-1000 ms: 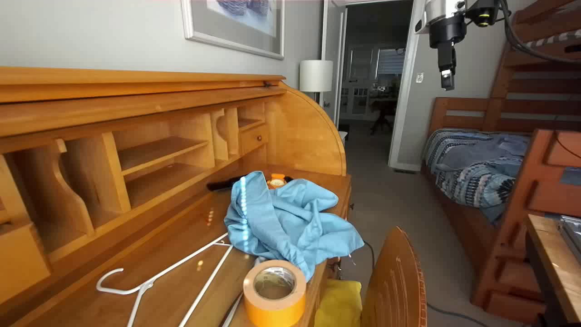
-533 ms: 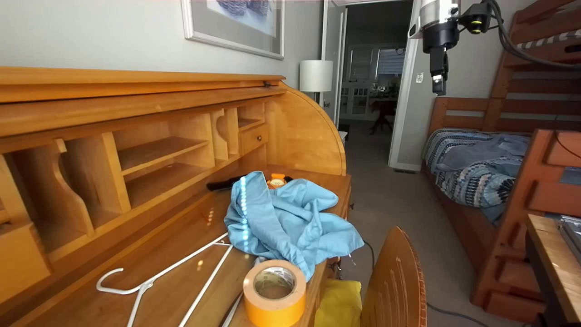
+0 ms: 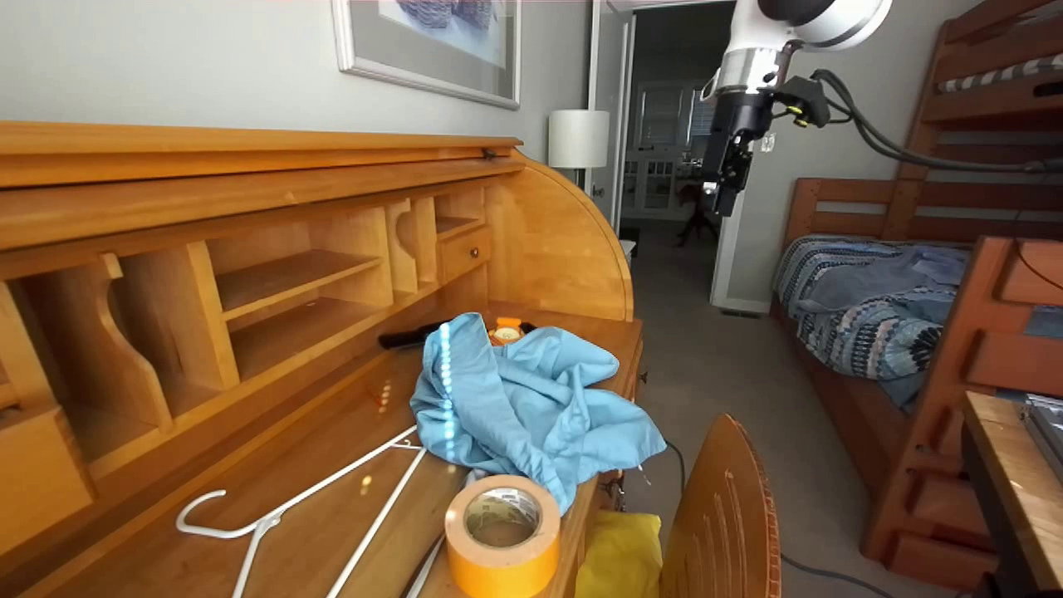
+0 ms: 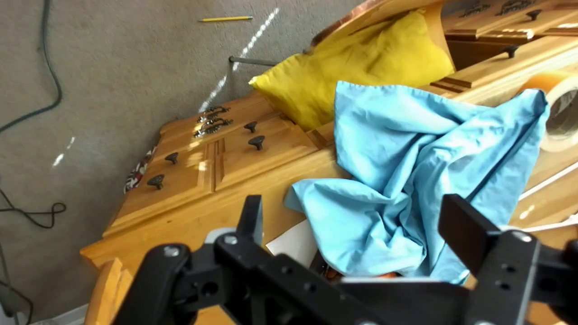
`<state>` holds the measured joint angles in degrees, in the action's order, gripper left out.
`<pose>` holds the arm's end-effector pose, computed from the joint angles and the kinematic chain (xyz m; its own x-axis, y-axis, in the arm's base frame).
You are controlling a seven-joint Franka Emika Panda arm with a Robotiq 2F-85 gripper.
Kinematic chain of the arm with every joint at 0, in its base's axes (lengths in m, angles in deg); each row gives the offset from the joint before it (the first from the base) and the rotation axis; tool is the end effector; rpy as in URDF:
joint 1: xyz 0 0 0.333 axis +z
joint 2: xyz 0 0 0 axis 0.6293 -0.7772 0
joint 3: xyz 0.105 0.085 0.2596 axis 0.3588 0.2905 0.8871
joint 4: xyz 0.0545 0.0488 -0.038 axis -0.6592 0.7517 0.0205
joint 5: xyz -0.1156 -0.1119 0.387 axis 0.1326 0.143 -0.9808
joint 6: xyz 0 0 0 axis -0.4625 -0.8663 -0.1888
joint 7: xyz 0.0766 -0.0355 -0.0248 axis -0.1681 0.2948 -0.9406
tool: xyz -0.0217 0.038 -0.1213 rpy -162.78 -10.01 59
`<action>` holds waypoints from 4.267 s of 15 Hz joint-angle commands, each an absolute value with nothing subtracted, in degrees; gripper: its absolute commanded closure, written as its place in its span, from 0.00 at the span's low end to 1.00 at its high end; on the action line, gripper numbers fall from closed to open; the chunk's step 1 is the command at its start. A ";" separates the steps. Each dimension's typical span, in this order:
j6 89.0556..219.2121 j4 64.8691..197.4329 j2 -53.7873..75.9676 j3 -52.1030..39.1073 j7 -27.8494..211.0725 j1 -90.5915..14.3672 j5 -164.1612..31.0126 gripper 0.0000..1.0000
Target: Move the blue cloth
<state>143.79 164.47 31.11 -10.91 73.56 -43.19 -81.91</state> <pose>0.5383 -0.1074 0.3564 0.9918 -0.1090 0.0667 -0.0955 -0.9790 -0.1804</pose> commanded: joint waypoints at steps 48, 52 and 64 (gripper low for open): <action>181.56 150.13 -8.41 3.42 75.61 -48.12 -73.47 0.00; 179.88 147.71 -11.90 11.68 64.08 -56.32 -76.08 0.00; 177.24 142.24 -18.30 14.06 59.45 -59.51 -75.30 0.59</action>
